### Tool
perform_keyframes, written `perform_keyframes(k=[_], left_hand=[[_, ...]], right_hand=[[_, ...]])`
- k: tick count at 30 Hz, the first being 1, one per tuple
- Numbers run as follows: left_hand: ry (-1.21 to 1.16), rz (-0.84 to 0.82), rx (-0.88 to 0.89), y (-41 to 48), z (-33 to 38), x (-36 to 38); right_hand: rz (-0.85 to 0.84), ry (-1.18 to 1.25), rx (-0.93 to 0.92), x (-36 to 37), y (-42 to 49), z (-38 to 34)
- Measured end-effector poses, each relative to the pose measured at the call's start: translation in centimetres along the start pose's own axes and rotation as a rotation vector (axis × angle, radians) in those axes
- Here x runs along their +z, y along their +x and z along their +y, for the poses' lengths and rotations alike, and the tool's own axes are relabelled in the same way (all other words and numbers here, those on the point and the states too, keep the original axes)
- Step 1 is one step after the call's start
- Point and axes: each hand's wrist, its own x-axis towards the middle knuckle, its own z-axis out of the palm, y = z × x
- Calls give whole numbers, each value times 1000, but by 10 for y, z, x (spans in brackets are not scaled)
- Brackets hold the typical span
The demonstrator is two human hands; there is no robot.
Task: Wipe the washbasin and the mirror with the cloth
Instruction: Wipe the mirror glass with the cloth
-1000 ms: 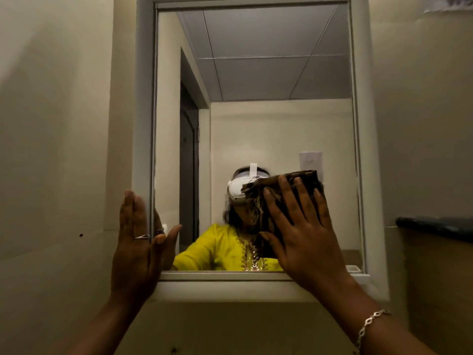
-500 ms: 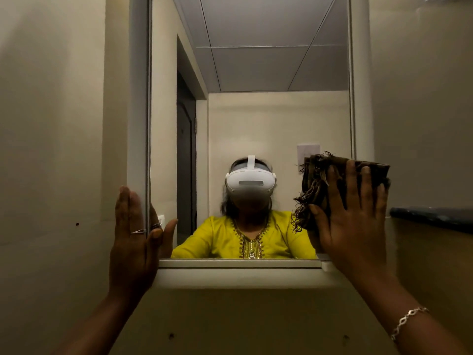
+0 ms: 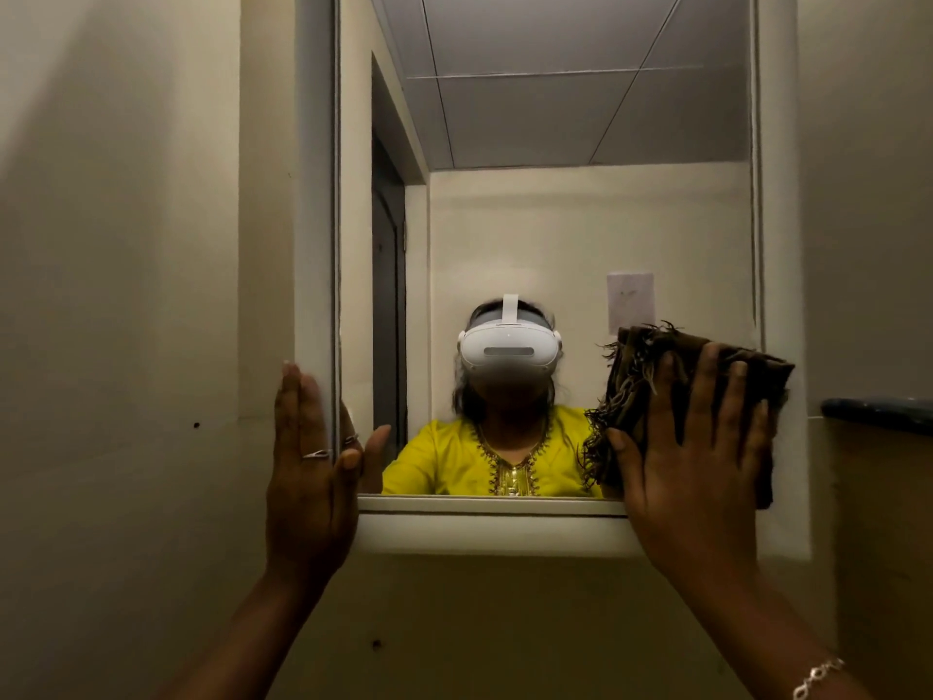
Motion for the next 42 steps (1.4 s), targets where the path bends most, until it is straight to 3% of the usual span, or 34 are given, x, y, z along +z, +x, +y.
perform_keyframes(k=[13,22,29,35,42], left_hand=[[-122,9,-13,0,7,-3],[-223,10,-45,-2,5,-3],[-226,-1,-43,-3,3,-5],[-62,-8,-16,-2,5,-5],[270,-93,65,-14,22,-1]], right_hand=[[-33,151,-324,4,-6,-108],[-84,120,-846,9,16,-130],[-144,157,-1152,10,28,-124],[-205,160,-1383,4,41,-111],[-225,111,-1489,-5,55,-72]])
